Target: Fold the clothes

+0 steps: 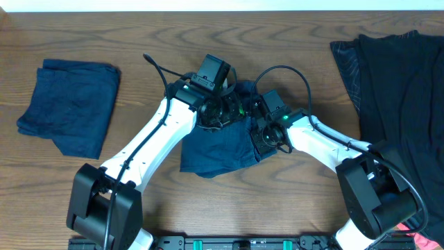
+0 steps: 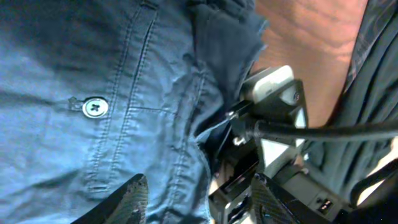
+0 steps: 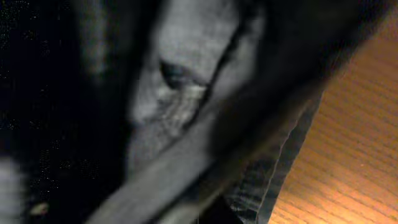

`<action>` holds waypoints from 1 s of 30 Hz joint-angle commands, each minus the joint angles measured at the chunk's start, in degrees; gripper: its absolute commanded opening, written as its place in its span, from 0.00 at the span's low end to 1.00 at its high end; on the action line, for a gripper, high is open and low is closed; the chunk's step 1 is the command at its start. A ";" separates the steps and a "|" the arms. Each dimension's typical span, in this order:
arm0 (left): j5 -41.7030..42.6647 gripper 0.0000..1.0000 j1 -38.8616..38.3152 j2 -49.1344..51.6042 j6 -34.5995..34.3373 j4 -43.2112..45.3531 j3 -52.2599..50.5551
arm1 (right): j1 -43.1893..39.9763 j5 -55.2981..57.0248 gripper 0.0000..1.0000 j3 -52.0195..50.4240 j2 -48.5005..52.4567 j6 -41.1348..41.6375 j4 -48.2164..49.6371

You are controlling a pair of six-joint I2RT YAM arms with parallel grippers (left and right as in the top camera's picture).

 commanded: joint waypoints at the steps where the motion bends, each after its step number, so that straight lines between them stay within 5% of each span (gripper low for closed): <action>1: 0.59 0.55 1.99 -0.66 5.42 -1.73 1.68 | 0.31 1.42 0.03 -1.16 0.26 0.50 -1.84; 12: -10.69 0.55 11.56 -0.85 7.13 -7.26 1.66 | -6.25 6.62 0.08 6.67 -15.78 3.19 -11.50; 22: -23.26 0.64 12.35 0.46 7.08 -4.52 1.66 | -5.64 -26.93 0.08 6.12 -21.53 -8.46 -14.78; 30: -23.39 0.68 12.35 4.17 7.76 3.65 1.66 | -1.84 -30.27 0.08 2.43 -15.72 -8.61 -15.19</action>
